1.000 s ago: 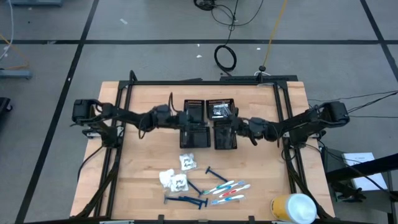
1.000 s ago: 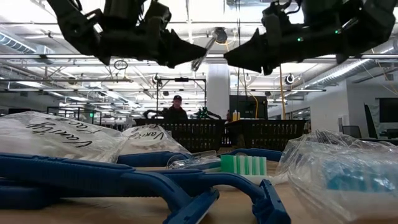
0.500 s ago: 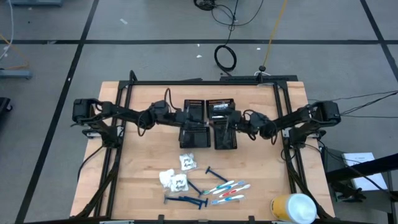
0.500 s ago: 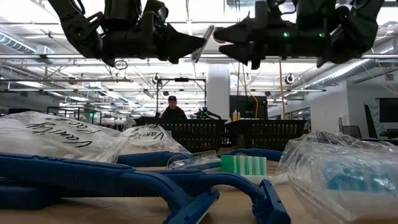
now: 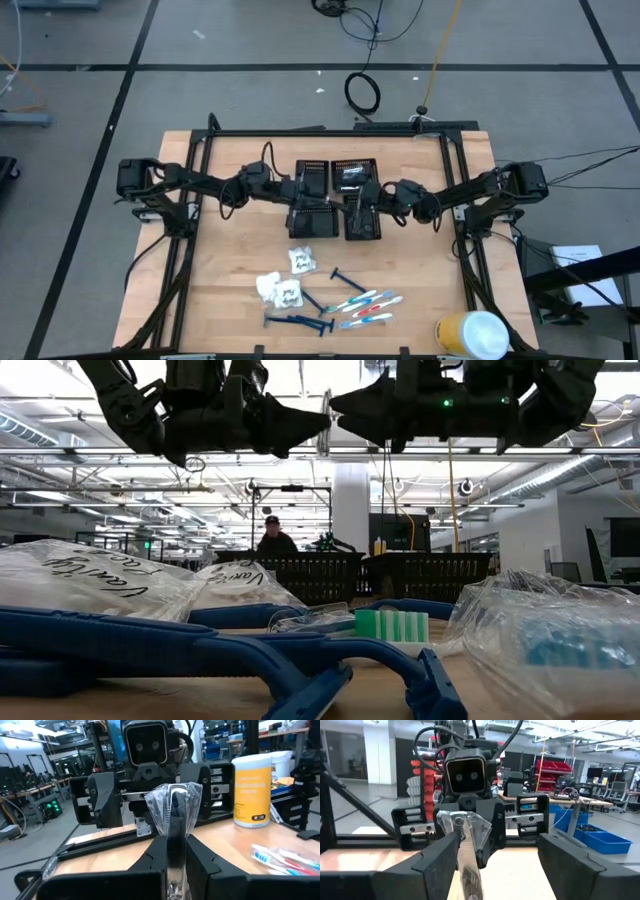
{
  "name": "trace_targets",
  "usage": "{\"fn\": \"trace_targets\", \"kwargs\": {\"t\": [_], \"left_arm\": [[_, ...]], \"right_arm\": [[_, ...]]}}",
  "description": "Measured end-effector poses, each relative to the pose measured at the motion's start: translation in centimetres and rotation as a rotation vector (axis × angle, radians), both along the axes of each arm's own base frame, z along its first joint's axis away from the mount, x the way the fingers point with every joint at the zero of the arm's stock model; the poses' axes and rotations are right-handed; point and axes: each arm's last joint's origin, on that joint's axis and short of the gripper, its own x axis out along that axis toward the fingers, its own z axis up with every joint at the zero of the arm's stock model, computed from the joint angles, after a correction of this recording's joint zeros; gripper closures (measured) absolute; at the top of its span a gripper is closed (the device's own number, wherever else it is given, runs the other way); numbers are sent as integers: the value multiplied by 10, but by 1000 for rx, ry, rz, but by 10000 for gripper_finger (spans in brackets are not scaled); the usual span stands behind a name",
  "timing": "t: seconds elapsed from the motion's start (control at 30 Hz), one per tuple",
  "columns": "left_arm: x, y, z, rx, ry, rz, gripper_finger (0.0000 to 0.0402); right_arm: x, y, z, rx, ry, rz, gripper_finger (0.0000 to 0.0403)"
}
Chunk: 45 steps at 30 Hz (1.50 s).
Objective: Pick & Place Travel size toiletries
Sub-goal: Put the silver nail cutter into the top right black bin
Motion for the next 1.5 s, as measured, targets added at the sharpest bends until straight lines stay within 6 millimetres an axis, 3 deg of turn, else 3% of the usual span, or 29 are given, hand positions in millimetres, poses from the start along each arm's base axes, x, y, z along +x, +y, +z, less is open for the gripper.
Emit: {"fn": "trace_targets", "kwargs": {"t": [0.37,0.8,1.5], "left_arm": [[-4,12,8,-10,-52,26,378],[12,-7,19,12,-46,-43,378],[14,-4,14,-15,-12,46,378]], "right_arm": [[-2,0,-26,31,211,4,146],[-2,0,-17,21,131,5,147],[-2,3,-12,22,83,85,188]]}}
